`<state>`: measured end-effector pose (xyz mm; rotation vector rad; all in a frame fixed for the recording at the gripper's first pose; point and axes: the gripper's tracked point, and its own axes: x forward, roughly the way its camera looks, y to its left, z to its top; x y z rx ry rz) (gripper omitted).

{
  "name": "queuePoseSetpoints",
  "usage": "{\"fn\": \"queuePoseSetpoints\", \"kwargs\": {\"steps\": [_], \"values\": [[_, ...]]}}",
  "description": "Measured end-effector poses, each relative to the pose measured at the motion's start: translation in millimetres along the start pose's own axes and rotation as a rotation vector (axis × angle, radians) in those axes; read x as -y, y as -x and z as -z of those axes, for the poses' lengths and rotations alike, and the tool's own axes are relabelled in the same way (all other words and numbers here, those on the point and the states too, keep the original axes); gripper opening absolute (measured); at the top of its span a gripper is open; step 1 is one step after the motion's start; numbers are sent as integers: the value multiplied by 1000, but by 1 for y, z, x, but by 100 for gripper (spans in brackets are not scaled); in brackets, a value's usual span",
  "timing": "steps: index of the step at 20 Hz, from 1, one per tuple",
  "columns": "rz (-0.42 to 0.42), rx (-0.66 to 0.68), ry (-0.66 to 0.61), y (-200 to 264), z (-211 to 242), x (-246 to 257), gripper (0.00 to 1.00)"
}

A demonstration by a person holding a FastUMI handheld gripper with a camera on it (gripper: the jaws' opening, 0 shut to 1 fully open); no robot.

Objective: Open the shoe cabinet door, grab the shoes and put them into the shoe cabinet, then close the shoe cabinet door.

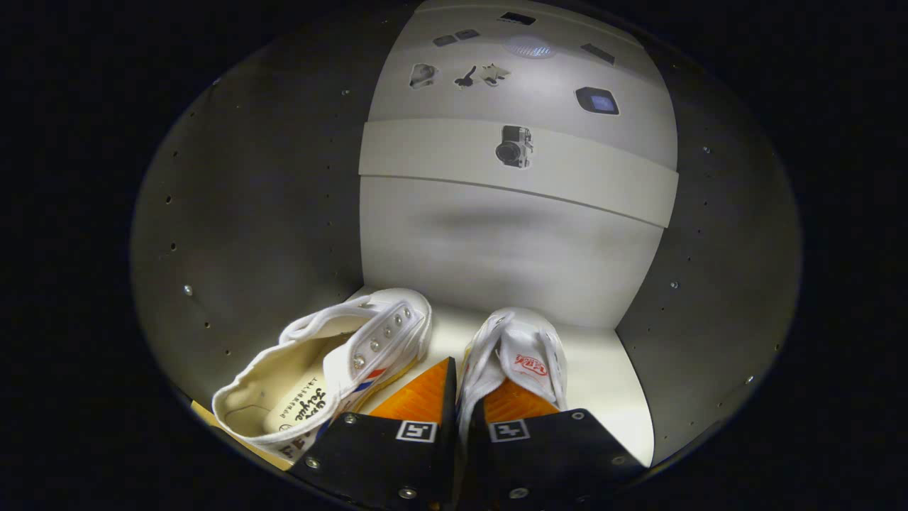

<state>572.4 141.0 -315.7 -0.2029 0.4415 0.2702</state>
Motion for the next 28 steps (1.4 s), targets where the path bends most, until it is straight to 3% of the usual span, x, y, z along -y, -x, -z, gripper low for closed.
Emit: {"fn": "queuePoseSetpoints", "kwargs": {"steps": [1,2,3,4,8,12,22,28], "values": [[-12,3,-9,4,-1,-4,18],[-23,7,-9,10,-2,-8,35],[-24,12,-5,15,-4,-11,43],[-10,16,6,22,-4,-10,58],[25,44,3,57,-10,-12,78],[29,72,-41,105,-11,-24,92],[75,143,-89,270,27,-64,94],[61,158,-110,375,66,-76,94]]}}
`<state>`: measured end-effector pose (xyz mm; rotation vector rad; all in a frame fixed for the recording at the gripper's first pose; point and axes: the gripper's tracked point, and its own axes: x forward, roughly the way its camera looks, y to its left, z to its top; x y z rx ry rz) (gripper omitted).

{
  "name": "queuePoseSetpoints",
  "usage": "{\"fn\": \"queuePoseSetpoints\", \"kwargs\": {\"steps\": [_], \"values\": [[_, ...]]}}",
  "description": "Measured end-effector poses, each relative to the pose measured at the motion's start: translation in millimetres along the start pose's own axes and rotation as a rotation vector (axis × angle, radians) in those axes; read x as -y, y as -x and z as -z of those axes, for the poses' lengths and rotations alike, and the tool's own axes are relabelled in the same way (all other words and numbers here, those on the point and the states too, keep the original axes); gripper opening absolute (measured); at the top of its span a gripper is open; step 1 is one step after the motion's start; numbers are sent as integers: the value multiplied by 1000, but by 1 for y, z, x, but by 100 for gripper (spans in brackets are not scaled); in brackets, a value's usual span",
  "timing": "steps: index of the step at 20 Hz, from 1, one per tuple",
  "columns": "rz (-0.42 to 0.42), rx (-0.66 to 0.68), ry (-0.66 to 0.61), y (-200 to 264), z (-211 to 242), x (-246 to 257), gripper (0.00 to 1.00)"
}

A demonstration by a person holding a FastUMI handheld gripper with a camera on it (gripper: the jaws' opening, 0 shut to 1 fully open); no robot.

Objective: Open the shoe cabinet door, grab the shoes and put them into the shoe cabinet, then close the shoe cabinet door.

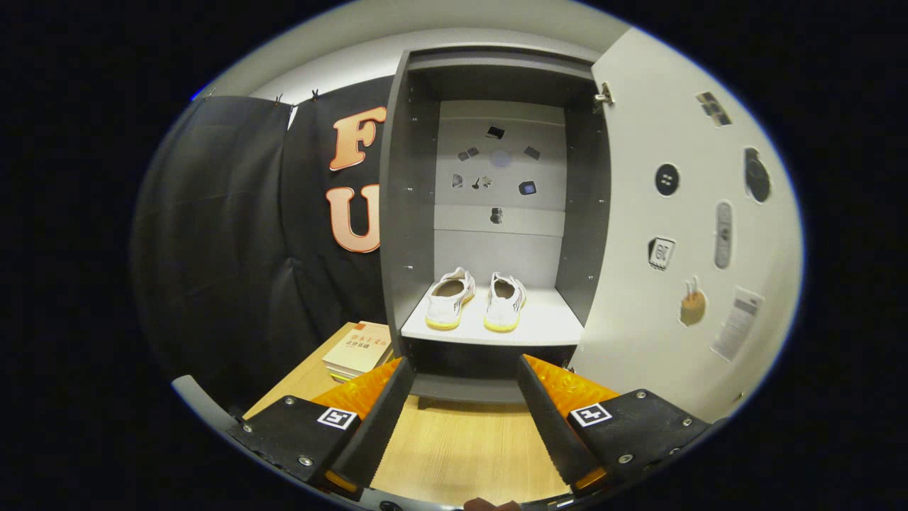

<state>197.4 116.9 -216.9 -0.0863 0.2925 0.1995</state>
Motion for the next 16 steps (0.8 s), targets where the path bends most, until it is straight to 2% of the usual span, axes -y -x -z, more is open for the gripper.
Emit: {"fn": "queuePoseSetpoints", "kwargs": {"steps": [5,7,11,13,16], "values": [[-54,27,-15,75,18,25,94],[-68,14,-14,104,28,49,94],[-153,9,-72,157,38,88,94],[-163,36,-78,168,37,114,94],[-136,36,-65,164,35,161,94]]}}
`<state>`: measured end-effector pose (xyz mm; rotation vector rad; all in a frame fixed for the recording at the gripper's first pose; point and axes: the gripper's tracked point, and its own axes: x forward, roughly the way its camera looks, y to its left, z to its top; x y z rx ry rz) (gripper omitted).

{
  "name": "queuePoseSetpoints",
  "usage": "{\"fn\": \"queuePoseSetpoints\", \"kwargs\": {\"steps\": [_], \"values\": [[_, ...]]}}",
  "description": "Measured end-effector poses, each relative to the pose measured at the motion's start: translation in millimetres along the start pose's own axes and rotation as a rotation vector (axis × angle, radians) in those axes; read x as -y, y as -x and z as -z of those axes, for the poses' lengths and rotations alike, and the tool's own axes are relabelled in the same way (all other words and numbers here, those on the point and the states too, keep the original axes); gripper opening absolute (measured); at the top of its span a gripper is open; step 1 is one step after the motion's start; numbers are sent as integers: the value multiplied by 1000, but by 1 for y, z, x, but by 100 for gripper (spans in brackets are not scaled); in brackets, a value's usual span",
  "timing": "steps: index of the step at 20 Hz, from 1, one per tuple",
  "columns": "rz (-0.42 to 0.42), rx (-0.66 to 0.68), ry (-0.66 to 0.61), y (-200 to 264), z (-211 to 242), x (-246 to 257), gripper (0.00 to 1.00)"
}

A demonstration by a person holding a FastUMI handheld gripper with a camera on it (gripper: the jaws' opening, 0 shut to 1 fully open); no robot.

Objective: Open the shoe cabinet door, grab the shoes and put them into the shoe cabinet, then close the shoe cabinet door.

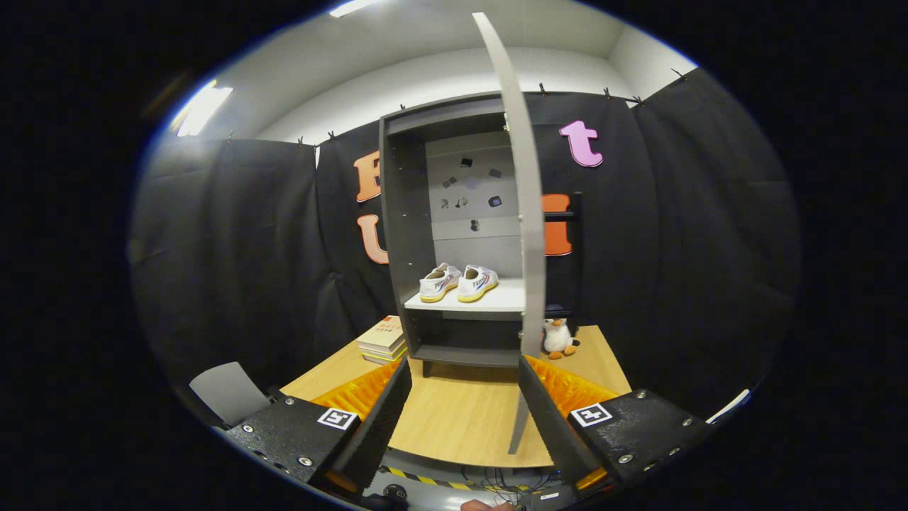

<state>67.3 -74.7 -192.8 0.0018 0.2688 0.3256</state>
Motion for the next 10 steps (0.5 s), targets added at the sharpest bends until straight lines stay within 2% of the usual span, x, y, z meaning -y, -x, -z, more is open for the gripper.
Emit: {"fn": "queuePoseSetpoints", "kwargs": {"steps": [6,10], "values": [[40,57,39,-14,-36,66,93],[52,48,42,-27,-41,84,93]]}}
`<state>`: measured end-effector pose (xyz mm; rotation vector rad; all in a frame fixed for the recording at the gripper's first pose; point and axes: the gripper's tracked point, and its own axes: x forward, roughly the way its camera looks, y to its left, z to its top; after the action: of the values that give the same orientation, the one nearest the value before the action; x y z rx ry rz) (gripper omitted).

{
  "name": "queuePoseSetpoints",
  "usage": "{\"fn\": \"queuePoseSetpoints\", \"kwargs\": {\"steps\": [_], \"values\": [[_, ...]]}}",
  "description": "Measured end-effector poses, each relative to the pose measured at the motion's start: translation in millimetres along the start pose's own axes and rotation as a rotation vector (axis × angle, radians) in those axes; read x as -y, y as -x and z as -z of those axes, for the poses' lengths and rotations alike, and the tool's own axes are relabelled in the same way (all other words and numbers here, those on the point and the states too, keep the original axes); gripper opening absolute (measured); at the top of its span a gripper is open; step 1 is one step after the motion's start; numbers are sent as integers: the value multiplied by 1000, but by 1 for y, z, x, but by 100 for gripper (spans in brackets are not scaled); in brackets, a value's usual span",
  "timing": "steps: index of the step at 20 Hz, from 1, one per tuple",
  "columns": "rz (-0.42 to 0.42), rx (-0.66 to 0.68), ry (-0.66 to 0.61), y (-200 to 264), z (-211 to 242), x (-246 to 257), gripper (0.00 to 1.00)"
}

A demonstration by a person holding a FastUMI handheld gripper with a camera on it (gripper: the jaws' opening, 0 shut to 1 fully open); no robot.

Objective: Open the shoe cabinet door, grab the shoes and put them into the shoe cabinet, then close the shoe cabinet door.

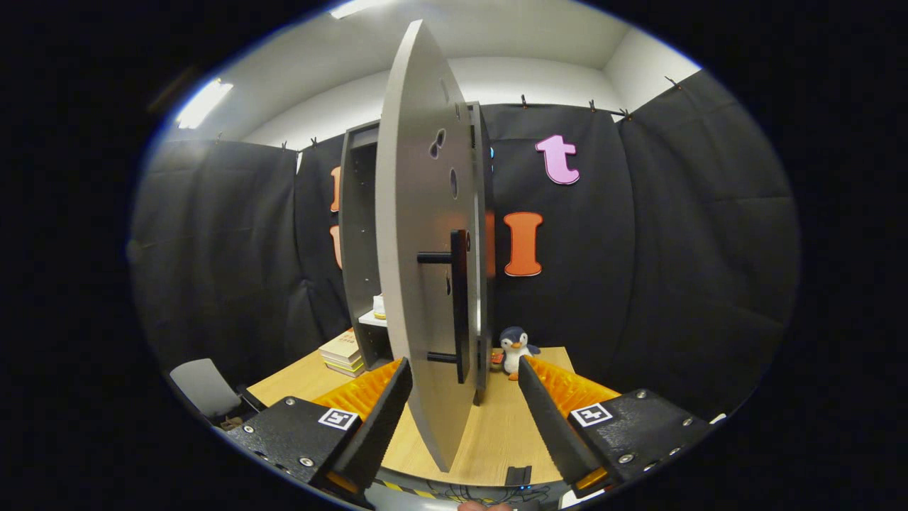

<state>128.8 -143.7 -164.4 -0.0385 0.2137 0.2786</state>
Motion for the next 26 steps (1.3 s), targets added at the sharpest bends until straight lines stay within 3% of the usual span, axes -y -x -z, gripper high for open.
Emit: {"fn": "queuePoseSetpoints", "kwargs": {"steps": [8,15,26], "values": [[45,-49,43,-16,3,-11,91],[62,-76,-6,-30,2,-66,90],[148,-95,30,-74,-9,-143,91]]}}
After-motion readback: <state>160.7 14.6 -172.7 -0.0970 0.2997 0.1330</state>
